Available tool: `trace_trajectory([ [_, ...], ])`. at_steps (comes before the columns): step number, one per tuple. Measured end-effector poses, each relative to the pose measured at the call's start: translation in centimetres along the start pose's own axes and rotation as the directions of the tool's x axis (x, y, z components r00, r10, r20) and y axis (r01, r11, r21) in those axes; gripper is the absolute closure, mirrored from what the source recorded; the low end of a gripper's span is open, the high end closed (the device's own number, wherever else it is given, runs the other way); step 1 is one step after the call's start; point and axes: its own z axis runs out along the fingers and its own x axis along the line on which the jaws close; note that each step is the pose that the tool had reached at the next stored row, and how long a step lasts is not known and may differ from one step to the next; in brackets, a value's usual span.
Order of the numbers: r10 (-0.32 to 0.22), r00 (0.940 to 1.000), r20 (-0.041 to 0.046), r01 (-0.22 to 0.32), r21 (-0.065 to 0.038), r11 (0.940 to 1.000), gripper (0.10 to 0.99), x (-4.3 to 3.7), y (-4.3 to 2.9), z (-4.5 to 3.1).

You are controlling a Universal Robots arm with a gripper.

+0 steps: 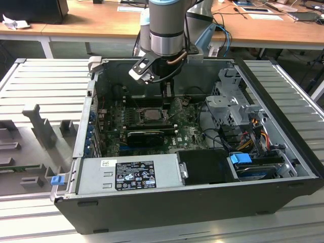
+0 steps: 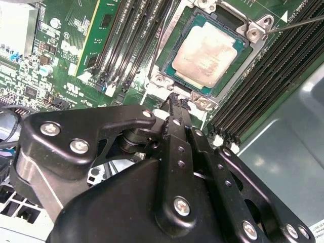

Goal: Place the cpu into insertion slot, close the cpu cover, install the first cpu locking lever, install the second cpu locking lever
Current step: 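Close the cpu cover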

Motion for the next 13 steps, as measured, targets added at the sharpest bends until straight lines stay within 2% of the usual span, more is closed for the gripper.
trace_trajectory([
  [5, 0.0, 1.0, -0.0001, 0.0, 0.0, 1.0, 0.98, 0.0, 0.07, -0.83],
  [13, 0.0, 1.0, -0.0002, 0.0, 0.0, 1.0, 0.98, 0.0, 0.12, -1.0],
])
